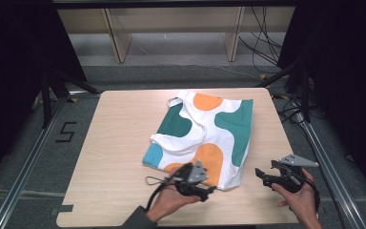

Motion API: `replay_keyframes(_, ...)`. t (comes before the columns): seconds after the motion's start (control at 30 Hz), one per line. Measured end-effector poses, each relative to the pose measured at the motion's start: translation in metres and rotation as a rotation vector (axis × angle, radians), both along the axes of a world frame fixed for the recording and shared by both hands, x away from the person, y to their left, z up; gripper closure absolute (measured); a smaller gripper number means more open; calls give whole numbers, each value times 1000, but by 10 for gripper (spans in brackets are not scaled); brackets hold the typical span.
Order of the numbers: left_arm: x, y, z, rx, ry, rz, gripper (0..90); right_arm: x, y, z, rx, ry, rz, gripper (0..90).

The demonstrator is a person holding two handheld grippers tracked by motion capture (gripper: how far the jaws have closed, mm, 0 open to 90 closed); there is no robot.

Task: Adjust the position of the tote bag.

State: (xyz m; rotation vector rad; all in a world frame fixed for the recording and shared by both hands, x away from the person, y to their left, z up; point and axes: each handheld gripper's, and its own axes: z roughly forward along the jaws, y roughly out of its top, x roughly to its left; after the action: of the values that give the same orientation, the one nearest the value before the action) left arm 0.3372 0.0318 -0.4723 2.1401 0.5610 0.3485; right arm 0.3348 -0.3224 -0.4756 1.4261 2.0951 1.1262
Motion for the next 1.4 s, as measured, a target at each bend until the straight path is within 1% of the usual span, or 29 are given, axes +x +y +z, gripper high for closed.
replay_keyframes(0.07,5,29,2,-33,42,95,321,-2,5,7,20,0,9,251)
replay_keyframes(0.1,7,42,2,-44,37,118,318,-3,7,10,23,-11,15,253)
replay_keyframes(0.13,7,42,2,-44,37,118,319,-3,7,10,23,-11,15,253)
replay_keyframes(0.17,10,65,2,-45,44,180,318,-2,11,15,14,-37,44,258)
replay_keyframes(0.2,12,76,2,-46,34,216,315,-5,17,16,45,-21,39,259)
replay_keyframes(0.23,13,86,2,-38,31,252,312,-5,21,15,38,-19,52,258)
replay_keyframes(0.27,13,86,2,-38,31,252,312,-5,21,15,38,-19,52,258)
replay_keyframes(0.3,20,107,1,-37,38,317,310,-5,32,14,22,-2,100,250)
replay_keyframes(0.33,20,107,1,-37,38,317,307,-5,32,14,22,-2,100,250)
replay_keyframes(0.37,25,122,-1,-31,43,386,305,-2,40,13,-14,-16,156,250)
replay_keyframes(0.43,32,134,-5,-17,52,435,296,-2,50,13,-11,-12,172,244)
replay_keyframes(0.47,35,140,-7,21,62,445,295,-4,55,14,-2,23,145,243)
replay_keyframes(0.5,38,141,-10,-2,77,487,292,-1,57,12,-2,-4,167,241)
replay_keyframes(0.53,41,146,-12,21,93,477,292,-1,60,12,-4,17,164,238)
replay_keyframes(0.67,50,147,-20,21,114,488,300,-1,66,8,-6,39,151,234)
replay_keyframes(0.7,56,145,-24,1,147,488,299,-2,69,6,0,68,125,235)
replay_keyframes(0.77,58,143,-27,-23,152,502,298,1,68,4,-15,55,133,236)
replay_keyframes(0.93,70,144,-33,-5,193,494,356,3,72,0,-32,78,122,272)
replay_keyframes(0.97,73,143,-36,4,204,481,392,6,73,-2,-35,66,123,372)
replay_keyframes(1.0,73,145,-36,24,217,441,436,6,74,-2,-34,61,127,396)
replay_keyframes(1.03,72,142,-36,6,222,435,518,7,74,-2,-70,48,138,455)
replay_keyframes(1.07,70,141,-34,25,218,427,554,6,74,-2,-83,40,146,541)
replay_keyframes(1.1,69,139,-34,30,197,422,600,6,73,-3,-140,10,153,587)
replay_keyframes(1.13,69,139,-34,30,197,422,657,6,72,-2,-159,2,155,587)
replay_keyframes(1.17,66,136,-34,23,186,417,680,7,70,-2,-159,0,174,693)
replay_keyframes(1.27,56,128,-33,37,165,386,743,7,63,-3,-173,-47,186,771)
replay_keyframes(1.3,56,128,-33,37,165,386,756,7,63,-3,-173,-47,186,771)
replay_keyframes(1.37,40,119,-33,26,164,333,769,10,57,-3,-228,-62,190,801)
replay_keyframes(1.4,34,115,-33,23,163,316,775,9,55,-2,-231,-41,172,807)
